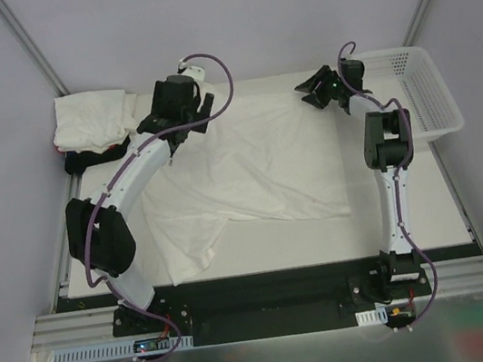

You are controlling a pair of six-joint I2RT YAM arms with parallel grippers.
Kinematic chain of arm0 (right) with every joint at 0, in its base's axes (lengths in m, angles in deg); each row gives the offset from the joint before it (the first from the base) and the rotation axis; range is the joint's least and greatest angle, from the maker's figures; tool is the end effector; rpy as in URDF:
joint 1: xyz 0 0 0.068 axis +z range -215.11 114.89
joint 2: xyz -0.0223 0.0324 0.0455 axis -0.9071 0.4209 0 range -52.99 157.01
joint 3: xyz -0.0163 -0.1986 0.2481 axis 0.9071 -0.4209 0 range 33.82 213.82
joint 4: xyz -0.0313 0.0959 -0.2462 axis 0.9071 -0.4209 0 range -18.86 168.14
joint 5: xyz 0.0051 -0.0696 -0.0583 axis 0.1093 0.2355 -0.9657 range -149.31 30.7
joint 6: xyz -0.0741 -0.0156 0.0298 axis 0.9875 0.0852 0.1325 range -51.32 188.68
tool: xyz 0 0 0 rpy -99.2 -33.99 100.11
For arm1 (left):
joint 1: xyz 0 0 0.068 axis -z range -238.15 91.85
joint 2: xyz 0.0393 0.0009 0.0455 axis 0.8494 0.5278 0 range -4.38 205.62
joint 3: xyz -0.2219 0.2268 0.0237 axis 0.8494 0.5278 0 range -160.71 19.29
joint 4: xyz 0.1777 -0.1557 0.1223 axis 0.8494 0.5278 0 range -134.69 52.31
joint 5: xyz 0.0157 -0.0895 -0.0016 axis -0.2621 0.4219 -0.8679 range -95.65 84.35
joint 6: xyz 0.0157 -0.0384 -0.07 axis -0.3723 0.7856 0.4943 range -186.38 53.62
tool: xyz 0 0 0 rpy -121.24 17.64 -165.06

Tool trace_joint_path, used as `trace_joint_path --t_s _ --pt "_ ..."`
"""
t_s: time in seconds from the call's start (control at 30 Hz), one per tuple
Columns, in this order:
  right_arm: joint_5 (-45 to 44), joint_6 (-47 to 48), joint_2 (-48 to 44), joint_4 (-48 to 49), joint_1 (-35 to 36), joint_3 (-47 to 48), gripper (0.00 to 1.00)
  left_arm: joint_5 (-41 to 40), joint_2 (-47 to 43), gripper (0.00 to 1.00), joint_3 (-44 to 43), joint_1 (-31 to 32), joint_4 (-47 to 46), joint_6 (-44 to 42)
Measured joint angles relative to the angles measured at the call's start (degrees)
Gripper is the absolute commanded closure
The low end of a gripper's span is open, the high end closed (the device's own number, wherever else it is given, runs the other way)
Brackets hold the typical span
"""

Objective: Fold and stack the t-shirts

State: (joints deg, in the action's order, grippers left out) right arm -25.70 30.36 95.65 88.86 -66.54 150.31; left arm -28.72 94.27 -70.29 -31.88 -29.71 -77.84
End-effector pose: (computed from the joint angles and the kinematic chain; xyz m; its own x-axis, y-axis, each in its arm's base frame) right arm 0.6532 0.0226 0.1444 -0.5930 0.5315 -0.6049 -0.1612 0.6576 0.7359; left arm 0.4156 -0.1743 0.3839 -0.3410 0.3722 -0.8632 0.1571 0.9279 0.3380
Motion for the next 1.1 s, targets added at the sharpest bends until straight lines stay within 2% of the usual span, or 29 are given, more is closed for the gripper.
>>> trace_joint_path --t_s 0.17,0.3,0.53,0.57,0.6,0.67,0.77,0.93,1.1 --pt "0.5 0.0 -0.9 -0.6 0.1 -1.4 0.43 0.0 -0.7 0.01 1.8 0.0 0.7 0.2" --pt "0.3 2.1 -7.3 -2.4 0.0 -10.4 0.43 -0.2 -3.3 0.01 4.6 0.2 1.8 3.1" --pt "-0.9 6.6 -31.9 -4.4 2.1 -32.9 0.42 -1.3 -13.0 0.04 15.0 3.5 7.5 16.3" --pt "-1.4 7.6 -36.5 -3.9 2.8 -35.8 0.43 -1.1 -14.5 0.03 16.6 4.3 8.8 18.2" --pt "-1.9 8.9 -45.1 -3.2 4.6 -40.2 0.43 0.2 -18.6 0.05 20.3 6.2 13.2 22.1" --pt "-2.2 9.1 -48.3 -0.6 5.7 -42.5 0.42 1.7 -20.2 0.06 21.5 7.0 14.8 23.6" --pt "-2.4 9.0 -55.2 3.3 7.6 -51.6 0.42 6.1 -25.0 0.07 24.6 7.7 19.8 26.4" --pt "-3.1 9.5 -56.9 2.9 8.7 -61.3 0.42 9.7 -29.1 0.07 24.1 7.9 32.1 30.7" --pt "-3.9 9.5 -57.0 2.0 8.9 -63.3 0.42 9.3 -27.3 0.07 21.4 8.0 45.1 35.1"
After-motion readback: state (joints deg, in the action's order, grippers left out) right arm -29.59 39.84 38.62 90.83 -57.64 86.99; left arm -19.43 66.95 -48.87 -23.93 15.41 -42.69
